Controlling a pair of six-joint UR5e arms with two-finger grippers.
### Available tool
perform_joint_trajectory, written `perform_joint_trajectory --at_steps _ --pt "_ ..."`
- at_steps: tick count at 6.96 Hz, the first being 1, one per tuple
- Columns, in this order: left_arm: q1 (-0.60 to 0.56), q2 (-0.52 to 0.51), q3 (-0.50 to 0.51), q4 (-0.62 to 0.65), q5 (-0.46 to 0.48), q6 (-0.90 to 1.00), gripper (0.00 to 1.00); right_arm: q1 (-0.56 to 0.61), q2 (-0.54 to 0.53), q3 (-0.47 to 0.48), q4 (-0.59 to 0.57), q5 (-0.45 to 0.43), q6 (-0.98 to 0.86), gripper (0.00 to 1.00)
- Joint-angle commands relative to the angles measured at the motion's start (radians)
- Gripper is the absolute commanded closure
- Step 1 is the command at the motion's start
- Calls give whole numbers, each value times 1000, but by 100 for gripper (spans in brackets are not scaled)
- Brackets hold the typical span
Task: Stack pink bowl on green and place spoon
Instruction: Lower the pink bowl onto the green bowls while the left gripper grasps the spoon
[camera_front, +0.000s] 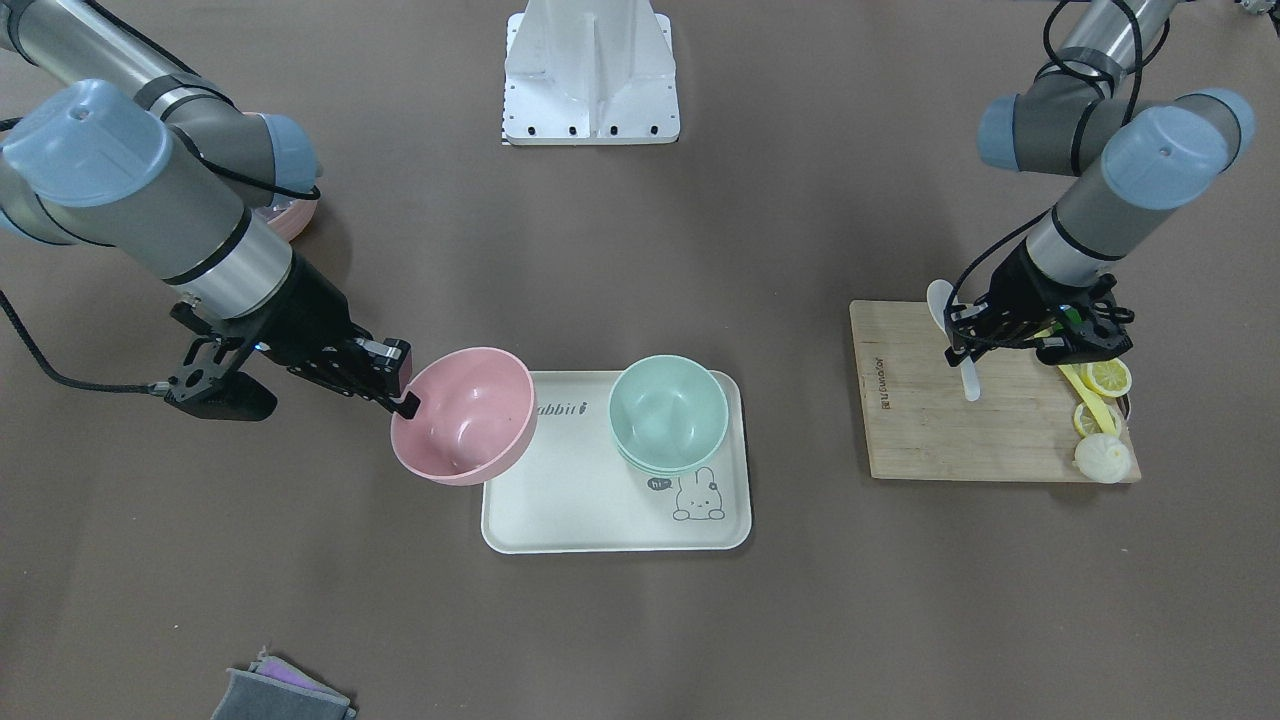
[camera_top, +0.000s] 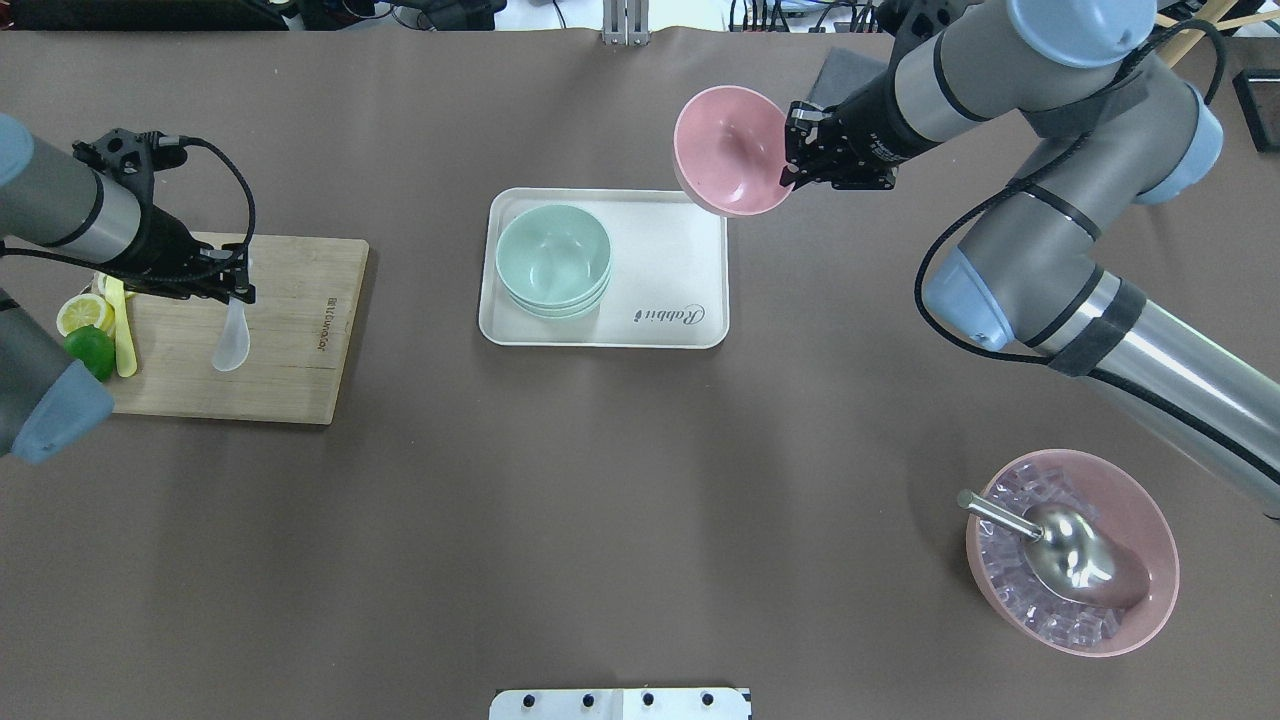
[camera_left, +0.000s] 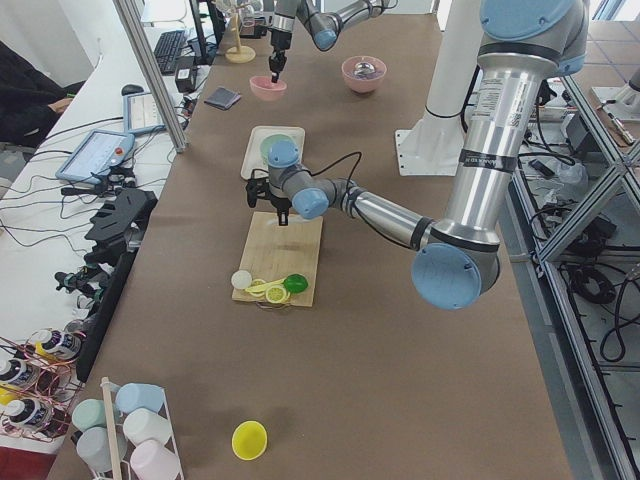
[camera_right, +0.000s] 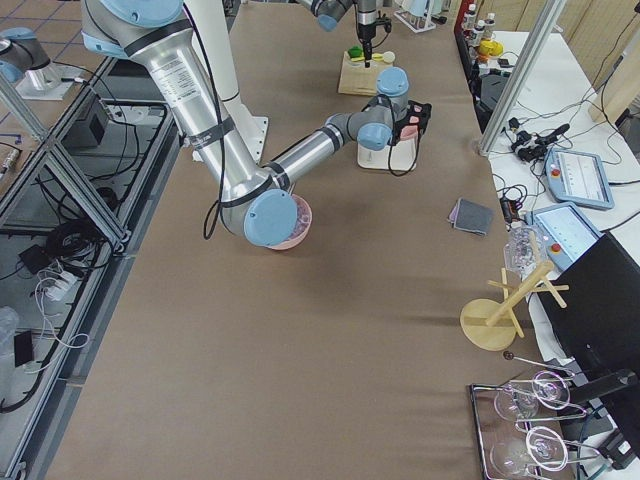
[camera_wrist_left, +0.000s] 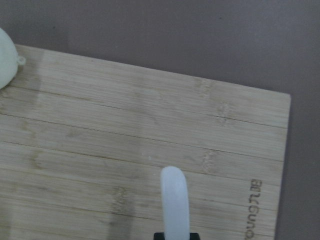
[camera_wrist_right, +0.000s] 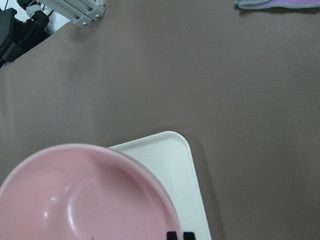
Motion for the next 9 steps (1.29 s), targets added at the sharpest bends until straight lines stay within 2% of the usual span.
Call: perform_joint_trajectory --at_steps 1,3,4,7,9 --pt "-24 -21 -1 1 -35 -3 100 -48 100 -80 5 -64 -2 100" --pt "-24 -30 2 1 -35 -11 100 -88 224 -181 17 -93 24 100" --pt "-23 -30 7 2 -35 -11 100 -115 247 -202 19 -93 70 100" --pt "-23 -30 16 1 -33 -11 100 -175 257 -204 17 -93 212 100" --pt "-23 -30 16 1 -33 -11 100 -194 257 -217 16 -93 228 100"
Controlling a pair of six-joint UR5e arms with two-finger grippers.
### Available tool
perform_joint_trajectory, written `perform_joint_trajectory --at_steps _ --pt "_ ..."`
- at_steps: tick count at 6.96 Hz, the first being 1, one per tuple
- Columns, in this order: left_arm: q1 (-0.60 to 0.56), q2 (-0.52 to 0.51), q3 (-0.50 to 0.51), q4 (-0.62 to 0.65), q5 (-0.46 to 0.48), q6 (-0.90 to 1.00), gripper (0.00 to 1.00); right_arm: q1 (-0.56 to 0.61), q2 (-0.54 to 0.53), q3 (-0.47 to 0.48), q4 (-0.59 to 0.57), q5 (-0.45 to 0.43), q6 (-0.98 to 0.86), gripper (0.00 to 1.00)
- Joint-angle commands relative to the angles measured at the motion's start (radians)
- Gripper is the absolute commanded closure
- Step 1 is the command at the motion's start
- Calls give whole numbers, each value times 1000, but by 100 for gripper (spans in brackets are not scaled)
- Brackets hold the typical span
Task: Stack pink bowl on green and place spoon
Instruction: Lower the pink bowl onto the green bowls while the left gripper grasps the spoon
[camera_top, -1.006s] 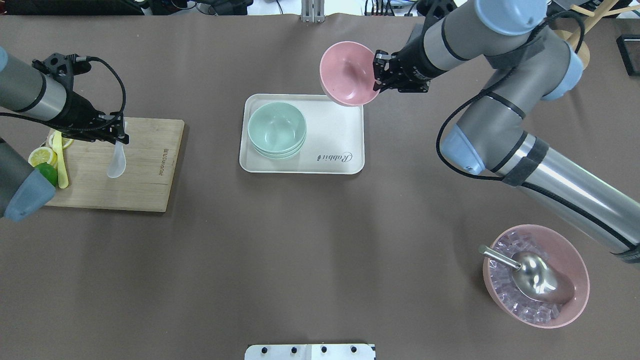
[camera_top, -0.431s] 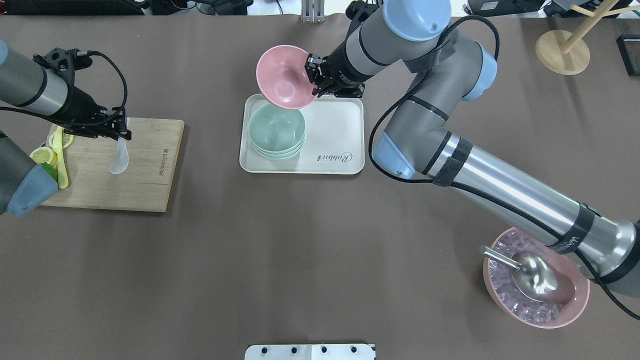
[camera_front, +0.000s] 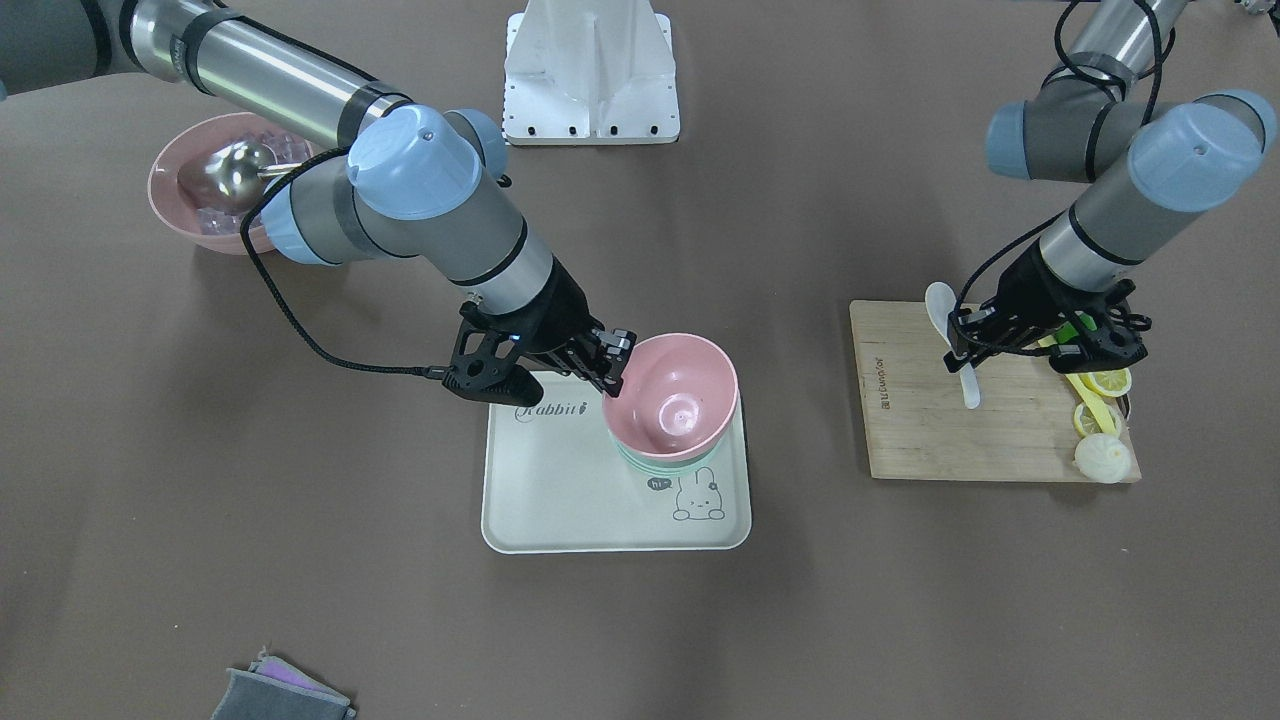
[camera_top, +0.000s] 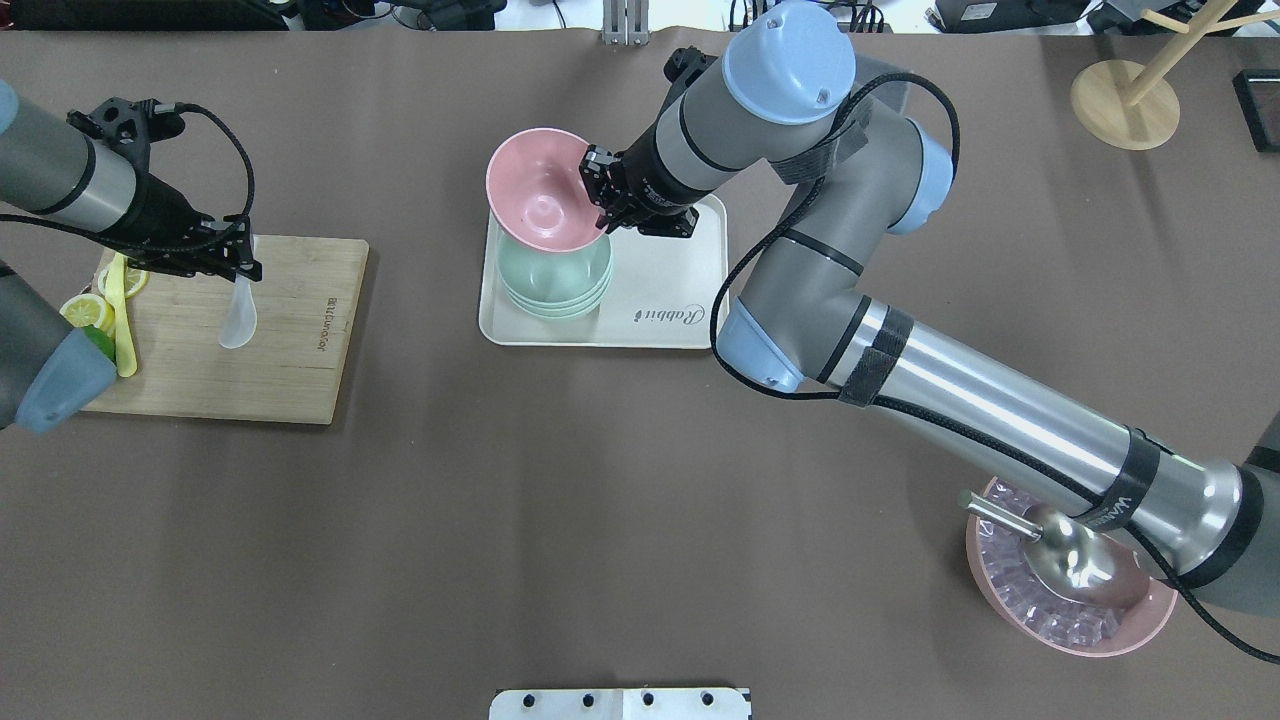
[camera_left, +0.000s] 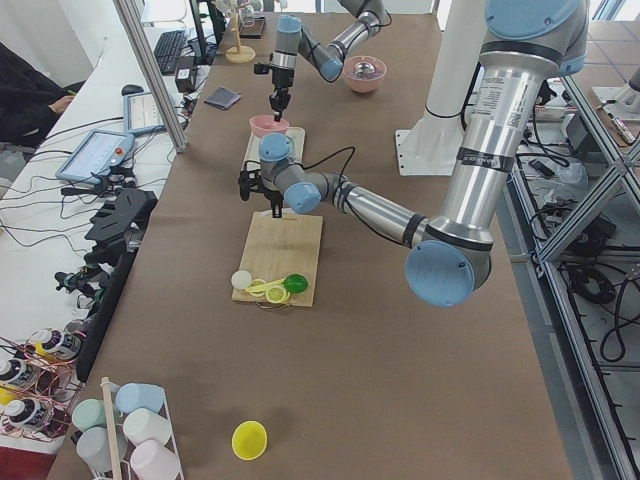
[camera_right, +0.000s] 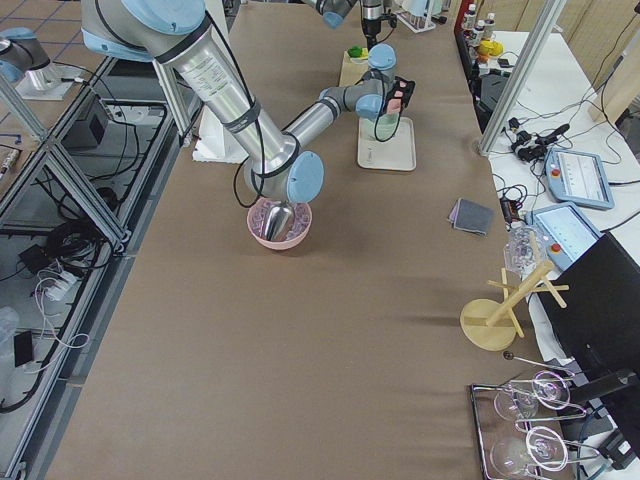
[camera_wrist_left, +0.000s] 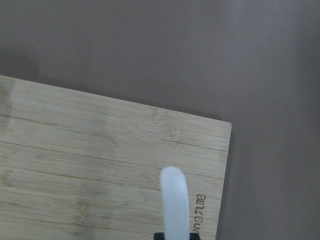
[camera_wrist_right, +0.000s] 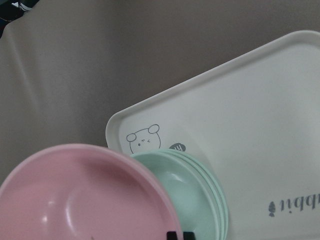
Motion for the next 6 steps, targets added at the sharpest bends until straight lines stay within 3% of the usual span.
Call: perform_joint_trajectory --at_steps 1,6 --pt "0 0 0 -1 0 -2 100 -14 0 -12 -1 -2 11 100" --pt "0 0 13 -10 0 0 100 -31 8 -36 1 -18 9 100"
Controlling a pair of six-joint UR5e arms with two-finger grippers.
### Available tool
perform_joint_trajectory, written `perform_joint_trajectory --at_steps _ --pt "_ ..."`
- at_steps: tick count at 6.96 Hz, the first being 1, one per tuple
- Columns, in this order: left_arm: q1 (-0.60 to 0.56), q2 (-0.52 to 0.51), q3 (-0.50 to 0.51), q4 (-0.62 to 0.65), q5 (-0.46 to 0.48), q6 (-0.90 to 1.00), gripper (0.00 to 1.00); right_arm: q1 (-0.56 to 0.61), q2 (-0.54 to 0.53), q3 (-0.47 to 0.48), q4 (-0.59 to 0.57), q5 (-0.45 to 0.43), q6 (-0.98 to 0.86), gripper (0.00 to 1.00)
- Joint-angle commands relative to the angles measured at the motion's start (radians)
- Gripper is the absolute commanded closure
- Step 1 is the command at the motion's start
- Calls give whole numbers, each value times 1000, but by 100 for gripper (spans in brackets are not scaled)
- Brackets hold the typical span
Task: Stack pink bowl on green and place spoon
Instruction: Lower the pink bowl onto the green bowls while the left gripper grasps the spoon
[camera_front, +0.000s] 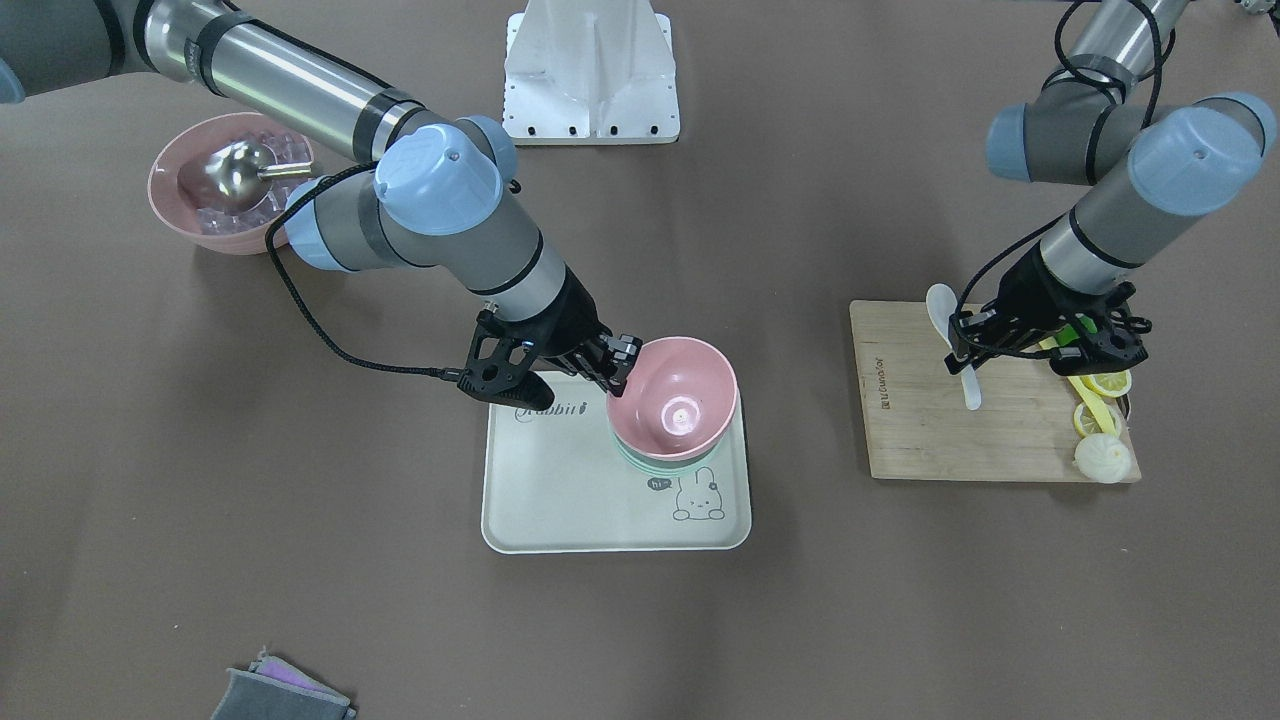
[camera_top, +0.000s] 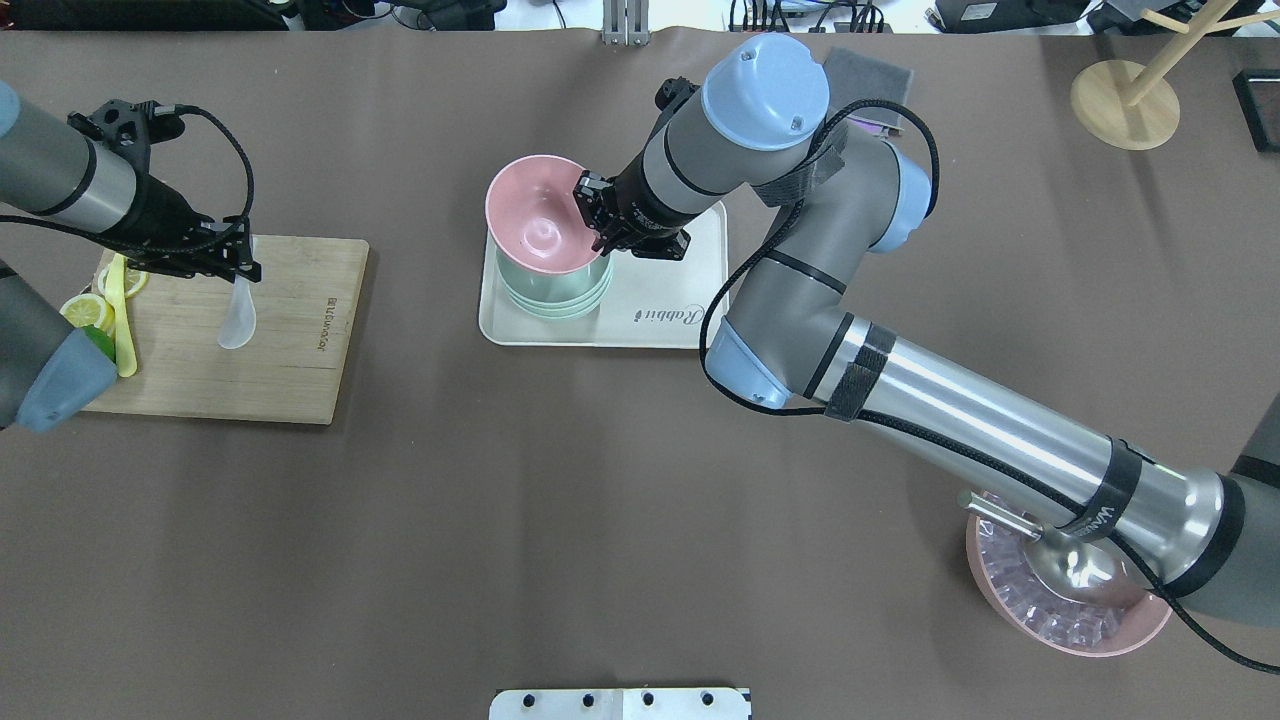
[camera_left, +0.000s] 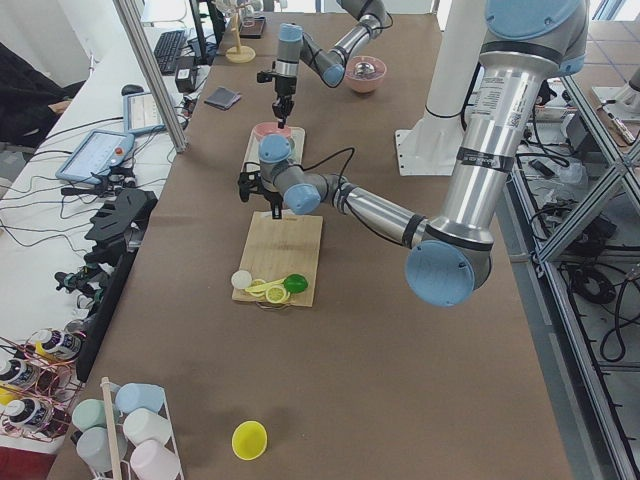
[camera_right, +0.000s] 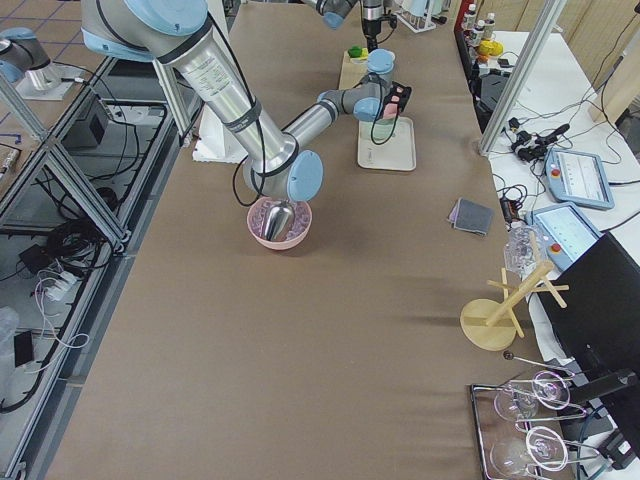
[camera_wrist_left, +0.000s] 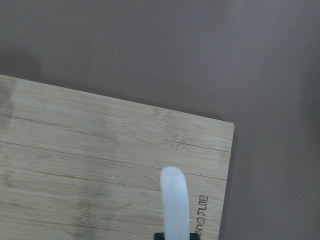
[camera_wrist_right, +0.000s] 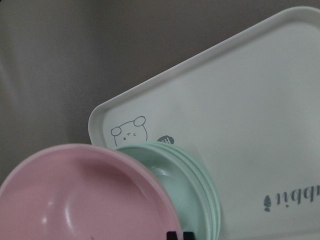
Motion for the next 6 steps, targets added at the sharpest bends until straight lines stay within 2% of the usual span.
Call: perform_joint_trajectory --at_steps 1,6 --pt "0 0 2 -5 0 0 100 -25 2 -1 0 -40 0 100" --pt "0 -2 5 -3 2 2 100 -25 -7 0 0 -39 -3 100"
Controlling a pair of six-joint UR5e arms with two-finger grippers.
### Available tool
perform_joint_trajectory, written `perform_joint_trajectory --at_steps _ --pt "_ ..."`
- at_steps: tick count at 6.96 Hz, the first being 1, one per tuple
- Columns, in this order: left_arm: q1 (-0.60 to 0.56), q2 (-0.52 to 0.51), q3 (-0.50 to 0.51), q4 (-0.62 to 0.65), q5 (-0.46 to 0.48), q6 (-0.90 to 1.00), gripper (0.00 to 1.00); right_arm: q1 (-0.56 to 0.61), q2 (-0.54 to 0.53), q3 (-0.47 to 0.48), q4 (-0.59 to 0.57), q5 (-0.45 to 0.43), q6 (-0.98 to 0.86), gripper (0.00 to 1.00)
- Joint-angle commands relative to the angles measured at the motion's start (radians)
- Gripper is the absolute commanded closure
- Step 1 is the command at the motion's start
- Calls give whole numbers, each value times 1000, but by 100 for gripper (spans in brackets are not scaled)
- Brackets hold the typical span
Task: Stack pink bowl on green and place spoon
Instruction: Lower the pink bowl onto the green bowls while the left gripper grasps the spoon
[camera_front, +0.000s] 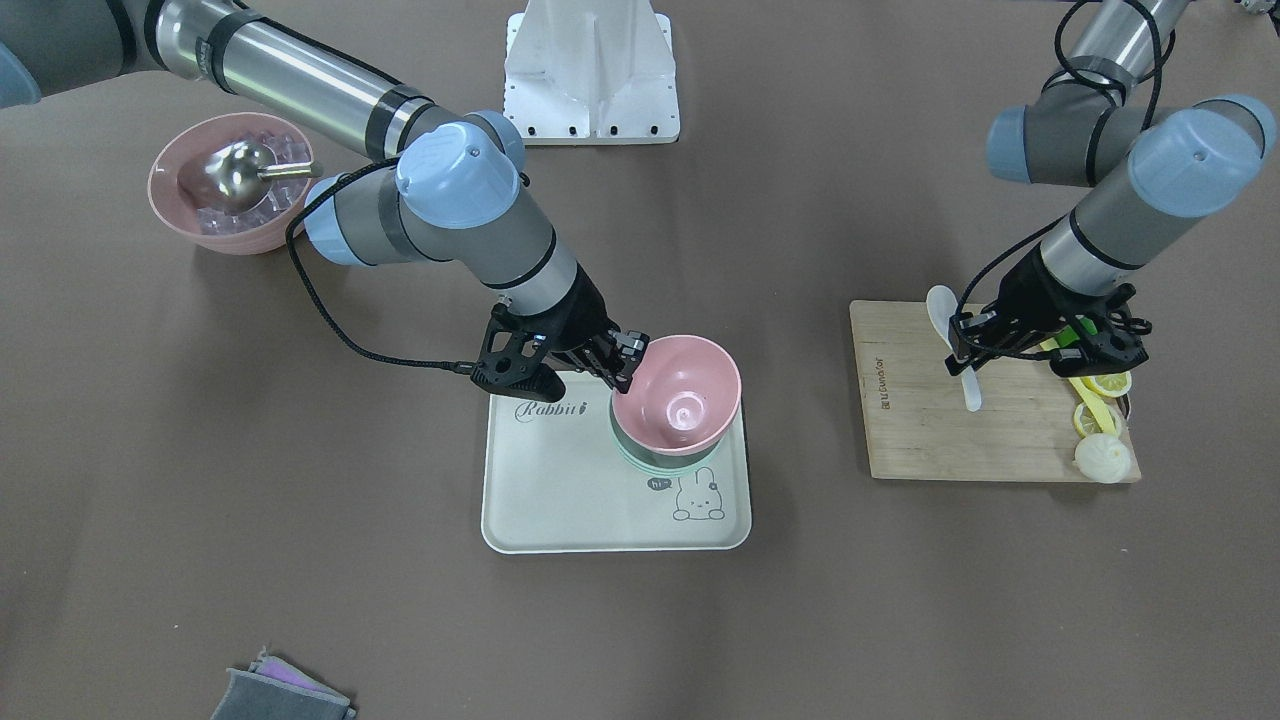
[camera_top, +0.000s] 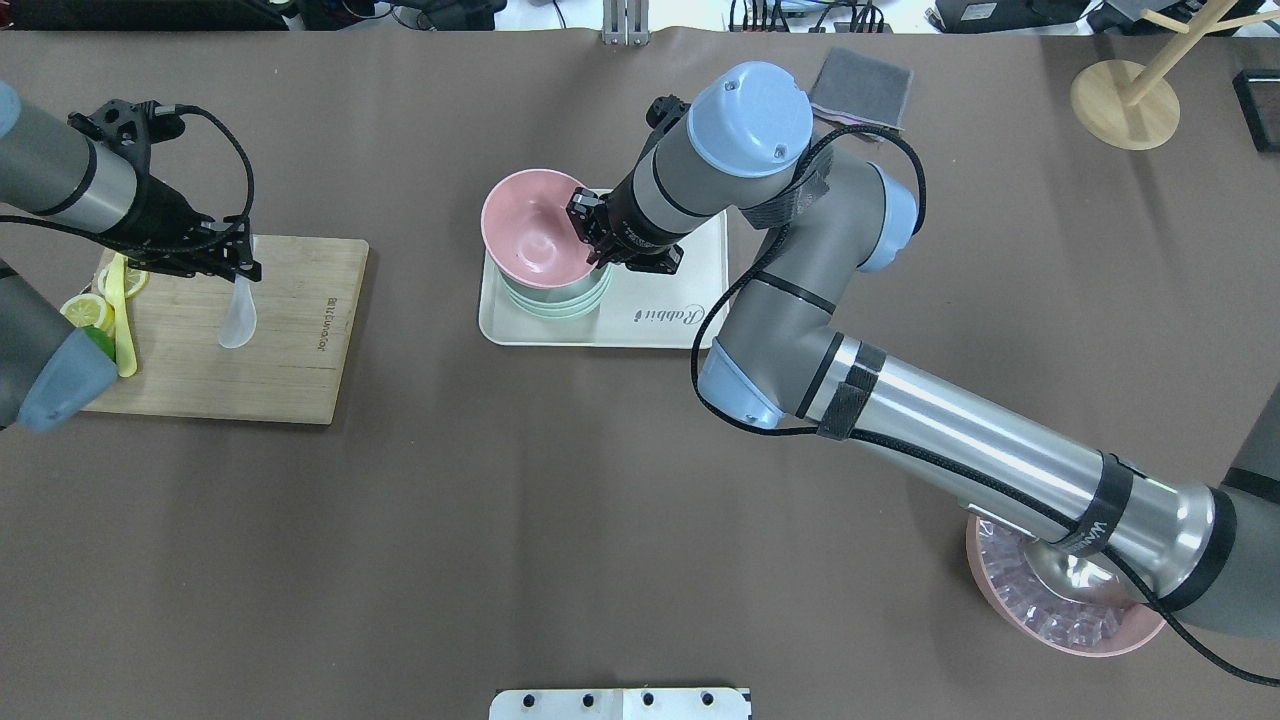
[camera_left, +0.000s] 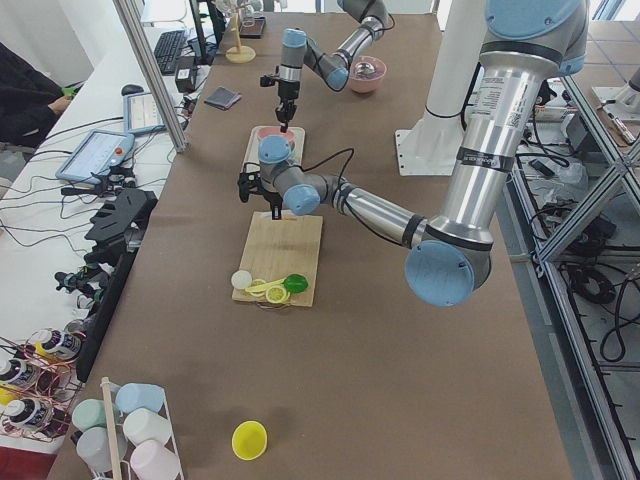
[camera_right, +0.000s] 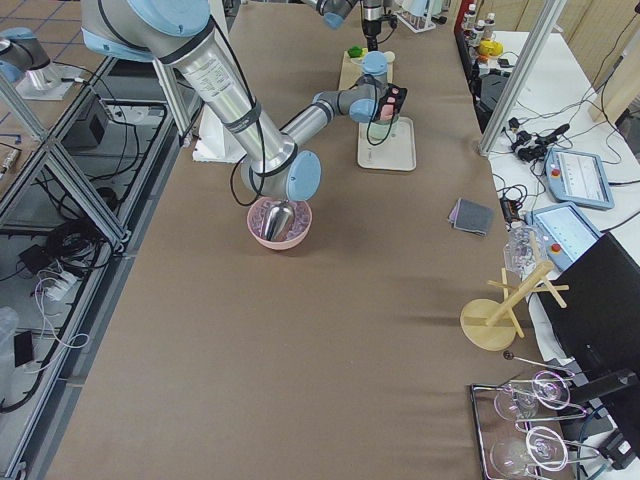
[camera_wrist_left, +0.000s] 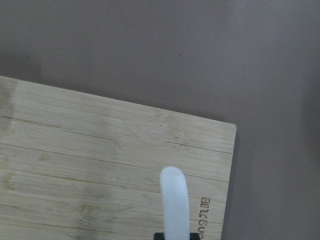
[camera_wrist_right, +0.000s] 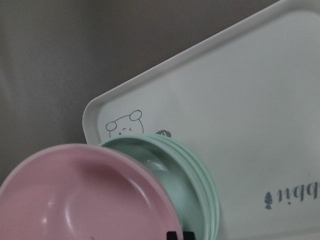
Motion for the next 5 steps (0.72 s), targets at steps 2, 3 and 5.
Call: perform_joint_trajectory --at_steps 2,3,5 --pt "0 0 8 0 0 7 100 0 -4 2 0 3 -6 1" --pt "0 -2 12 0 2 9 100 0 -7 11 0 1 -6 0" --pt "0 -10 12 0 2 1 100 20 -7 14 0 7 -6 0"
